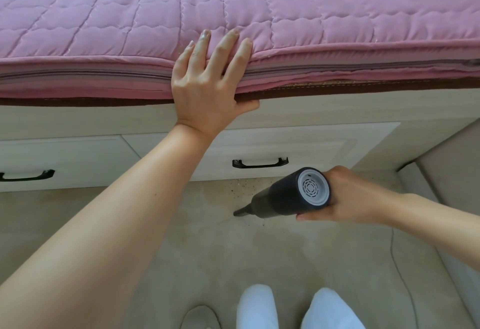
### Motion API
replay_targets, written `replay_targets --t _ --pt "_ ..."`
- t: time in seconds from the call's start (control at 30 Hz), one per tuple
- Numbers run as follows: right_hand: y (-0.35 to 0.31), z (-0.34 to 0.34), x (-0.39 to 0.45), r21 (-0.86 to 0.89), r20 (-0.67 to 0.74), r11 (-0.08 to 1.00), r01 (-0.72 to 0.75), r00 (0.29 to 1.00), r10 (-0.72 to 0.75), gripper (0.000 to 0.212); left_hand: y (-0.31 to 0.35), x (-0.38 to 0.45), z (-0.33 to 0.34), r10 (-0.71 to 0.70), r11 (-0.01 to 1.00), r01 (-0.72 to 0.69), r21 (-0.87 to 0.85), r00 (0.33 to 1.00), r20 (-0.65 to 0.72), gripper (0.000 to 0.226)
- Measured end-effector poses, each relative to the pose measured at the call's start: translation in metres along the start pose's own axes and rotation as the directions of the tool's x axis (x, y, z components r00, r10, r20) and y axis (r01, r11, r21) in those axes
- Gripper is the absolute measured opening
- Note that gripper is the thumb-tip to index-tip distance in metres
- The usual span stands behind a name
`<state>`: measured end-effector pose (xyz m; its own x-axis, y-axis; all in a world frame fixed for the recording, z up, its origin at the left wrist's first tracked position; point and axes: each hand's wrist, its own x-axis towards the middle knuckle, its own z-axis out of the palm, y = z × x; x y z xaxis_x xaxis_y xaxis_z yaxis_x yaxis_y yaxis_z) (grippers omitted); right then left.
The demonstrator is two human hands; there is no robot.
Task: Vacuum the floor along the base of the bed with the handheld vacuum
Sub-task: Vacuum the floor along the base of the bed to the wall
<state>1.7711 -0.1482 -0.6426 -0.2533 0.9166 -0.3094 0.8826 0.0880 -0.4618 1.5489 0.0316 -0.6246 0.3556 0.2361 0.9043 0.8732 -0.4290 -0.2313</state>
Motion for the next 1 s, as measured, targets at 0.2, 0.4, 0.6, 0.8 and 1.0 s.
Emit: replay_targets --t 0.2,0.4,0.6,0.8,1.0 --pt "-0.001 0.009 0.014 -0.039 -0.059 0.999 -0.021 0.998 0.019 0.059 -0.001 -0.002 0.003 -0.003 1.000 0.004 0.015 1.000 -0.013 0.090" --pt "-0.002 0.014 0.019 -0.064 -0.068 0.998 -0.013 0.998 0.008 0.063 -0.001 -0.001 0.004 0.003 1.000 -0.003 0.011 1.000 -0.030 0.089" --pt "-0.007 0.017 0.022 -0.097 -0.075 0.995 -0.010 0.997 0.003 0.062 -0.002 -0.002 0.006 0.018 1.000 -0.018 0.019 0.999 -0.037 0.092" --pt "-0.015 0.023 0.033 -0.119 -0.111 0.993 0.024 0.993 -0.037 0.055 -0.001 -0.002 0.006 0.027 0.999 -0.026 0.019 0.998 -0.049 0.092" --pt "-0.015 0.022 0.033 -0.225 -0.058 0.973 0.056 0.996 -0.071 0.041 -0.002 -0.002 0.006 0.029 0.999 -0.027 0.034 0.998 -0.056 0.090"
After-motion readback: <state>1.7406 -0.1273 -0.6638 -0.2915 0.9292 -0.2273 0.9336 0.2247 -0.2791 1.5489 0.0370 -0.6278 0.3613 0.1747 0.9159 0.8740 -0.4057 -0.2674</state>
